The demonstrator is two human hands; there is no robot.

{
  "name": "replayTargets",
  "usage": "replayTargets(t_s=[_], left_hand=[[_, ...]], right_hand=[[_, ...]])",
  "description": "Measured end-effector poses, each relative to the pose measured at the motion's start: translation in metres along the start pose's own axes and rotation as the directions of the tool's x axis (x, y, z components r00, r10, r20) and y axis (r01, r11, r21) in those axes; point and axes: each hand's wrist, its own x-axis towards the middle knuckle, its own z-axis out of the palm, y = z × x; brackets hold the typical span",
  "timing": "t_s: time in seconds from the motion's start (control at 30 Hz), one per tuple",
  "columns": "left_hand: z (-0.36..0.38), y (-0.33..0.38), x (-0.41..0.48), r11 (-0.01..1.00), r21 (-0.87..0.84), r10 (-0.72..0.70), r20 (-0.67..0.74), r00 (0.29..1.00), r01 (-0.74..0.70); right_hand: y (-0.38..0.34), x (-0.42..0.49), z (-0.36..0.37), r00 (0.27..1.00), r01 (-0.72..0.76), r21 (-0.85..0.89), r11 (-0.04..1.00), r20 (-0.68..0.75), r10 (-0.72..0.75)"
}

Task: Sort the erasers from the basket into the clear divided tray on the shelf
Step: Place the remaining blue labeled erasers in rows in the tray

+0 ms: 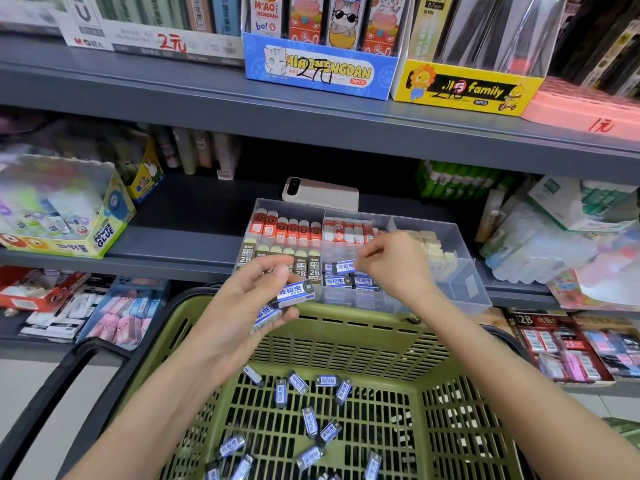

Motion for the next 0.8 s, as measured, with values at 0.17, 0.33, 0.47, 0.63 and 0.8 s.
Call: replayTargets(t_s=[0.17, 0.33, 0.47, 0.63, 0.8], left_hand=[[-0.001, -0.002, 0.0, 1.0, 0.014, 0.004, 0.015, 1.0, -0.004], [-0.002, -0.002, 0.001, 1.0, 0.021, 0.004, 0.019, 1.0, -0.004], [-0.001, -0.003, 0.001, 1.0, 0.025, 0.003, 0.016, 1.0, -0.003], [0.003, -0.003, 0.0, 1.0, 0.004, 0.001, 0.006, 1.0, -0.001], [0.004, -0.005, 0.0, 0.999, 0.023, 0.037, -0.013, 0.999, -0.037]], right_hand=[[-0.005, 0.004, 0.013, 0.992, 0.08, -0.218, 0.973, 0.117, -0.055], [-0.004, 0.008, 0.009, 0.964, 0.146, -0.179, 0.973, 0.246, -0.099], [-0.006, 0.007, 0.003, 0.955, 0.196, -0.244, 0.95, 0.267, -0.129], [-0.027, -0.022, -0.009, 0.938, 0.234, 0.175, 0.956, 0.219, -0.27], [-0.044, -0.054, -0.012, 0.882, -0.035, 0.581, 0.813, 0.4, -0.248]])
